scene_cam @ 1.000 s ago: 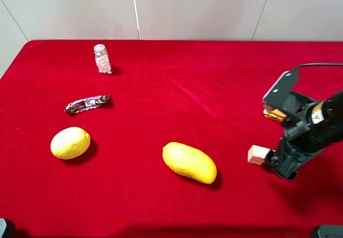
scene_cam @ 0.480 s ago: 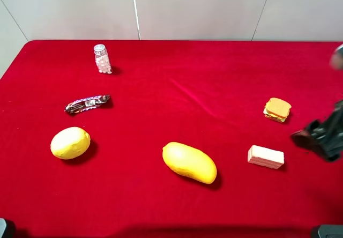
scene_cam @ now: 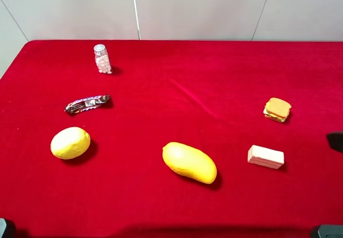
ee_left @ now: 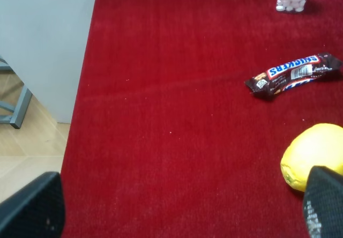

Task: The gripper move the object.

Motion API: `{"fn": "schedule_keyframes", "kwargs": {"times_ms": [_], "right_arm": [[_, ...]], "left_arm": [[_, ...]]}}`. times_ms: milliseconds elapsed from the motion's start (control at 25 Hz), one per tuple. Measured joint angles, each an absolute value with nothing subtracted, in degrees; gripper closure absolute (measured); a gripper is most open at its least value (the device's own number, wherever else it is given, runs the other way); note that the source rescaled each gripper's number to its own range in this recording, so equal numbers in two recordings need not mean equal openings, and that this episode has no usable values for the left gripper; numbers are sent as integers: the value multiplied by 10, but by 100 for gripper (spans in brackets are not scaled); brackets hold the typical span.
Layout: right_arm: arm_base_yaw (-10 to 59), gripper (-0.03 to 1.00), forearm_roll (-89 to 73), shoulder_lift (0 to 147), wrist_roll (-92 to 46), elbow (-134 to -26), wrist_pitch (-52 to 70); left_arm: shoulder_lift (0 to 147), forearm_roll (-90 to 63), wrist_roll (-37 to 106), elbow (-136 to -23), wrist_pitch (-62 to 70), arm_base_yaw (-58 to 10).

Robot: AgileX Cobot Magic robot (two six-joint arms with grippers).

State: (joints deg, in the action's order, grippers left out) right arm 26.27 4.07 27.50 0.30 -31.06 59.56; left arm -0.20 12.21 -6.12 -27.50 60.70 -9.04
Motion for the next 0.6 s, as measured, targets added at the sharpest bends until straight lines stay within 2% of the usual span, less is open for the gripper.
{"fn": "schedule_keyframes", "kwargs": {"times_ms": [600], "right_arm": [[263, -3, 82, 70, 76, -286, 593]], "left_arm": [[-2, 122, -61, -275, 607, -90]]}}
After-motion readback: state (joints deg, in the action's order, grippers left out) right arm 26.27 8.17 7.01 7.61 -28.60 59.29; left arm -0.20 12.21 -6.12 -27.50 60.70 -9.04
